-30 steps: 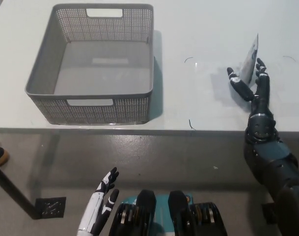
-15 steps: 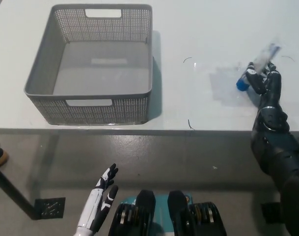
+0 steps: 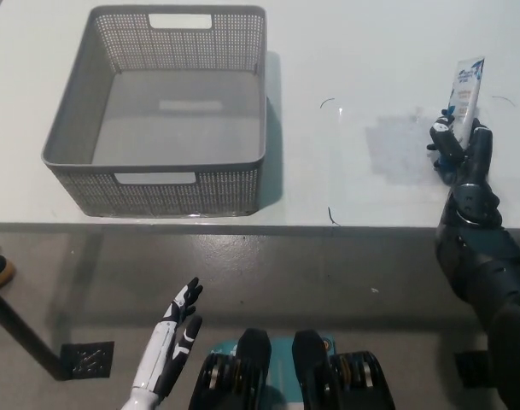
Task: Use the right hand to pick up a shampoo and place it into a container on the left side
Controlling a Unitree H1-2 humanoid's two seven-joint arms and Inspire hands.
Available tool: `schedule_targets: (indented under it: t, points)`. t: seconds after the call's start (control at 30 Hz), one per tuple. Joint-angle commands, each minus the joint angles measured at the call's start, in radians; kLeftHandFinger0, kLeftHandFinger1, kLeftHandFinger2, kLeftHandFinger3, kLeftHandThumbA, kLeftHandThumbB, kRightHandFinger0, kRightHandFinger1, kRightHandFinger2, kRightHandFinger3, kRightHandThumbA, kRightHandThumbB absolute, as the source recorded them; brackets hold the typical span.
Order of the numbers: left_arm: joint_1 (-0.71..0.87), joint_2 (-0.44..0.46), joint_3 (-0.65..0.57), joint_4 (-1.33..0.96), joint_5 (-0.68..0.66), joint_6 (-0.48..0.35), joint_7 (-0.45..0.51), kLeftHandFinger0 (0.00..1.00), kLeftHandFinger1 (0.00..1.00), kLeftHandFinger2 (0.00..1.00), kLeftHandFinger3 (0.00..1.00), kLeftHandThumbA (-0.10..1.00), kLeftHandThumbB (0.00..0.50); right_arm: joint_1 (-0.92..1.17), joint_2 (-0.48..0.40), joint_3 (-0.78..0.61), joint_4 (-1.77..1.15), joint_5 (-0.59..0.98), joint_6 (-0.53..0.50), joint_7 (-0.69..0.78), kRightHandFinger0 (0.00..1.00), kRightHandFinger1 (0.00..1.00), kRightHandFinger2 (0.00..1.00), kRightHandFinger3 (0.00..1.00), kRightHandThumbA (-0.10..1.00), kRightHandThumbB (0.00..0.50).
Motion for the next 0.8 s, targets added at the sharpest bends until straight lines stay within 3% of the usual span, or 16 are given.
schedule_targets:
  t: [0.0, 0.27, 0.3, 0.43, 0.53, 0.7, 0.77]
  points:
    - [-0.023, 0.004, 0.005, -0.028, -0.019, -0.037, -0.008, 1.0, 1.0, 1.0, 1.0, 1.0, 0.208, -0.074, -0.012, 0.003, -0.016, 0.028, -0.032, -0.01, 0.0, 0.31, 0.64, 0.58, -0.1, 0.179]
    - [-0.021, 0.007, 0.006, -0.028, -0.005, -0.036, -0.003, 1.0, 1.0, 1.0, 1.0, 1.0, 0.19, -0.108, 0.002, 0.011, -0.057, 0.025, -0.088, -0.011, 0.0, 0.25, 0.61, 0.56, -0.1, 0.163]
    - [-0.022, 0.006, 0.006, -0.027, -0.01, -0.036, -0.004, 1.0, 1.0, 1.0, 1.0, 1.0, 0.187, -0.117, 0.008, 0.002, -0.078, 0.04, -0.112, 0.02, 0.0, 0.25, 0.62, 0.59, -0.1, 0.133]
    - [-0.027, 0.008, 0.003, -0.023, 0.004, -0.038, 0.004, 1.0, 1.0, 1.0, 1.0, 1.0, 0.192, -0.141, 0.018, 0.041, -0.141, 0.002, -0.122, -0.001, 0.0, 0.2, 0.6, 0.63, -0.1, 0.136]
    - [-0.026, 0.01, 0.003, -0.023, -0.002, -0.038, 0.0, 1.0, 1.0, 1.0, 1.0, 1.0, 0.196, -0.143, 0.042, 0.05, -0.244, 0.011, -0.126, 0.018, 0.0, 0.14, 0.54, 0.61, -0.1, 0.136]
    - [-0.023, 0.013, 0.0, -0.027, 0.004, -0.038, 0.002, 1.0, 1.0, 1.0, 1.0, 1.0, 0.196, -0.109, 0.078, 0.092, -0.446, -0.016, -0.088, 0.006, 0.0, 0.14, 0.54, 0.59, -0.1, 0.133]
    - [-0.022, 0.013, 0.003, -0.03, 0.003, -0.037, -0.001, 1.0, 1.0, 1.0, 1.0, 1.0, 0.195, -0.093, 0.093, 0.121, -0.538, -0.048, -0.042, -0.006, 0.0, 0.1, 0.49, 0.49, -0.1, 0.139]
